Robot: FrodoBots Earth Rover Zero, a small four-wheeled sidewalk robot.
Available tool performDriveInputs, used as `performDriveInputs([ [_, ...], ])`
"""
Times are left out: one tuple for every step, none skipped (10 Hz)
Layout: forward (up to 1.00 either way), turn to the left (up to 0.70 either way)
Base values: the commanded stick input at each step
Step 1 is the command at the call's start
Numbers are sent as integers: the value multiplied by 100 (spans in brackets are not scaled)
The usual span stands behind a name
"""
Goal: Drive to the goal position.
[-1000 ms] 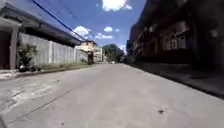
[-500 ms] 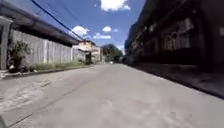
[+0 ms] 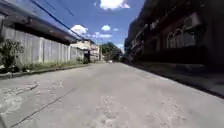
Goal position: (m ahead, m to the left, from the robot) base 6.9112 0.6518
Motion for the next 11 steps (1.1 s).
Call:
performDriveInputs([
  [100,-6],
  [100,-4],
  [100,-15],
  [100,-25],
  [100,-26],
  [100,-18],
  [100,-2],
  [100,0],
  [100,0],
  [100,0],
  [100,-8],
])
